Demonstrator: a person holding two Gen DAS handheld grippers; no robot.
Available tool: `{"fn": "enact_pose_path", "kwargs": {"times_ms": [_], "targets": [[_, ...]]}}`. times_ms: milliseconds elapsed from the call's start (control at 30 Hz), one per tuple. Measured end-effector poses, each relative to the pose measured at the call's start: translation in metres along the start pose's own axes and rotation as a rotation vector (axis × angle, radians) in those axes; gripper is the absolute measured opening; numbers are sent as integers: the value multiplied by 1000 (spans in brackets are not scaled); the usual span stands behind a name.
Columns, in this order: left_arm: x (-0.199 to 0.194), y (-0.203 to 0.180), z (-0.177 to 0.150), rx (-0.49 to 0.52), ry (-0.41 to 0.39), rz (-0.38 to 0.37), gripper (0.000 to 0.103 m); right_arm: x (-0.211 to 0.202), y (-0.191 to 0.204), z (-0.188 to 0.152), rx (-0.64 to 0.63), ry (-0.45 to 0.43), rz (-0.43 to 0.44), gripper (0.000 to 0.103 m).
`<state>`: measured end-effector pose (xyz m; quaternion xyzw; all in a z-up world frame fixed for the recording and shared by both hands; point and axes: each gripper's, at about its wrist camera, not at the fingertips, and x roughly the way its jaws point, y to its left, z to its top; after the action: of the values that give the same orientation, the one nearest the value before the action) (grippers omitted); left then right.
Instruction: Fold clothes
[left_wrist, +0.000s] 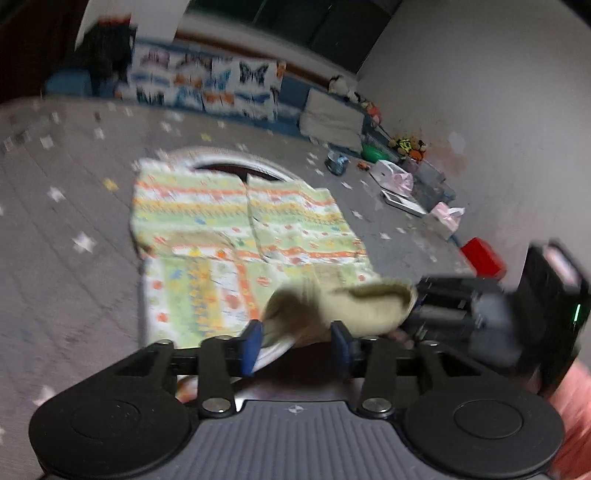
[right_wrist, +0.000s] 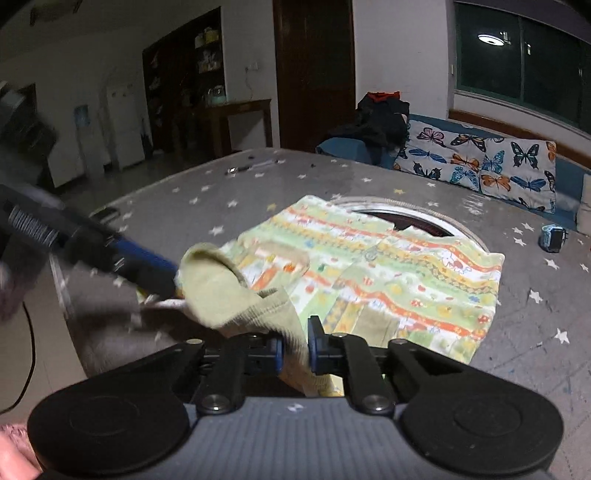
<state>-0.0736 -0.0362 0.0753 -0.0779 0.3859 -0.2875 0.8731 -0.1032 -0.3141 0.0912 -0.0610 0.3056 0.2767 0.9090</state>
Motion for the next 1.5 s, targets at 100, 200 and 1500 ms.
{"fn": "enact_pose_path", "kwargs": {"times_ms": [100,200,1500], "targets": [[-5,-3,-13,95,-33,103,49,0,-4,6,14,-15,-3,10],[-3,-7,-23,186,-55,177,52,2,-5,11,20,-24,-6,10],[-75,-59,-94,708,-70,111,8,-125,47,-26,-20,-93,37,4]]}}
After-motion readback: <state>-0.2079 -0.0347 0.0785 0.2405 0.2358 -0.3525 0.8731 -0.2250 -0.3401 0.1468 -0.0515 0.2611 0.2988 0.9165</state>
